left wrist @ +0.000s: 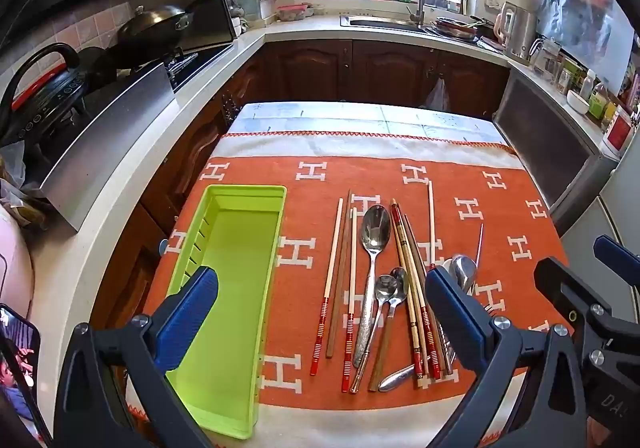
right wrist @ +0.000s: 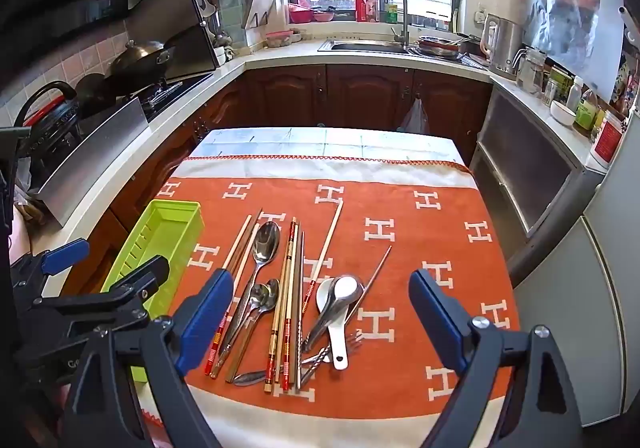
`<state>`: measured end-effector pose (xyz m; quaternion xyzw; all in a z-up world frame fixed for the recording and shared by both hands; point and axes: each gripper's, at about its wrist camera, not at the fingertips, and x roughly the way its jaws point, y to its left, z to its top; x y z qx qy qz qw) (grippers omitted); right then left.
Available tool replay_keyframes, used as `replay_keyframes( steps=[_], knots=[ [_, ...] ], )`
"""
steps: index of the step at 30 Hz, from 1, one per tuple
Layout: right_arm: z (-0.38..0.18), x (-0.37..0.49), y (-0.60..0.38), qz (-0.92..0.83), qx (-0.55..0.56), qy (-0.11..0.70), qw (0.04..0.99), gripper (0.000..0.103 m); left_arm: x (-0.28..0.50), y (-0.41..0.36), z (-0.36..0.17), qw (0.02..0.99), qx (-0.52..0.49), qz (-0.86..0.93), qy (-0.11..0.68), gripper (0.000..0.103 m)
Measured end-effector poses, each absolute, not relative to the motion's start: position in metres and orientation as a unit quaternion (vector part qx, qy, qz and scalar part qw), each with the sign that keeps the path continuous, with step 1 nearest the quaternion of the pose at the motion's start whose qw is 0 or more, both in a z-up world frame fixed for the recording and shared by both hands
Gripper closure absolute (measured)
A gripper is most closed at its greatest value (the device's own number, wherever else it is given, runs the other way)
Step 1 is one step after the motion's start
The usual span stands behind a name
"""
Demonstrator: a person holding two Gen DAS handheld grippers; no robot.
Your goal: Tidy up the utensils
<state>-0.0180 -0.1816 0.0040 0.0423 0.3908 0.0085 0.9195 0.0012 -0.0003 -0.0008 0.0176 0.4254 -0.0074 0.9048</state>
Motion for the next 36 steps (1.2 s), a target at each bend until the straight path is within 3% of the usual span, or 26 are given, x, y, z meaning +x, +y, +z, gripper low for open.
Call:
replay_keyframes(
  steps=[36],
  knots=[
    [0.0041,-0.0171,-0.1839,0.012,0.037,0.383,0.923,0.02,0.0048,-0.0063,-0.008,0.902,0.01,-0.016,0.432,0.001]
  ],
)
